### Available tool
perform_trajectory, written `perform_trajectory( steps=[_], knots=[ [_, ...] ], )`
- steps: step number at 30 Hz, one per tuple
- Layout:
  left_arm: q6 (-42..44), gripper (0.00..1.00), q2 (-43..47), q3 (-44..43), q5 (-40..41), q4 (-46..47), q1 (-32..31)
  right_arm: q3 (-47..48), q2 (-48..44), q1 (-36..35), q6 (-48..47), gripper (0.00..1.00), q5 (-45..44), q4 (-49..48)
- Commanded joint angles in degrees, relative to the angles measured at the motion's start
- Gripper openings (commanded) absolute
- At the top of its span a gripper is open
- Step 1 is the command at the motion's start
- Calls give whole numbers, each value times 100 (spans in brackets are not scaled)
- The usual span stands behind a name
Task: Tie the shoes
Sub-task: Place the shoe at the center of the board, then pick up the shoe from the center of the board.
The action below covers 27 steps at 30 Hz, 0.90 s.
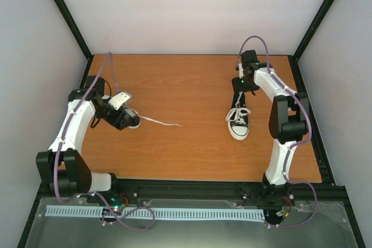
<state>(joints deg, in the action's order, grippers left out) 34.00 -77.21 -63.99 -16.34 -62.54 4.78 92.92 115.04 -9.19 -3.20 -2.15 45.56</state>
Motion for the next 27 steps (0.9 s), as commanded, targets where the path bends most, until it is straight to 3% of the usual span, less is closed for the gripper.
perform_trajectory(
  steps=[1,5,7,11,14,19,23,27],
  knots=[
    [1811,90,290,-458,-1055,-906,41,-240,-992,-4,154,67,658,-165],
    [3812,92,145,-830,-1342,-1780,40,-772,-1817,-10,200,71,1768,-648],
    [4766,93,174,-882,-1268,-1963,41,-1032,-2115,-4,271,81,2403,-900],
    [5941,95,-130,-906,-563,-1653,40,-1293,-2375,-13,379,92,3029,-1039],
    [6555,97,-692,-896,9,-1428,41,-1388,-2429,-13,397,93,3065,-1047],
    [6818,97,-1530,-983,554,-85,-28,-1544,-2478,-21,430,93,3173,-1109],
    [6538,99,-2218,-1585,363,244,-177,-1584,-2428,-29,443,92,3190,-1047],
    [6473,100,-2631,-1418,452,771,-394,-1617,-2438,-30,427,92,3146,-999]
  ],
)
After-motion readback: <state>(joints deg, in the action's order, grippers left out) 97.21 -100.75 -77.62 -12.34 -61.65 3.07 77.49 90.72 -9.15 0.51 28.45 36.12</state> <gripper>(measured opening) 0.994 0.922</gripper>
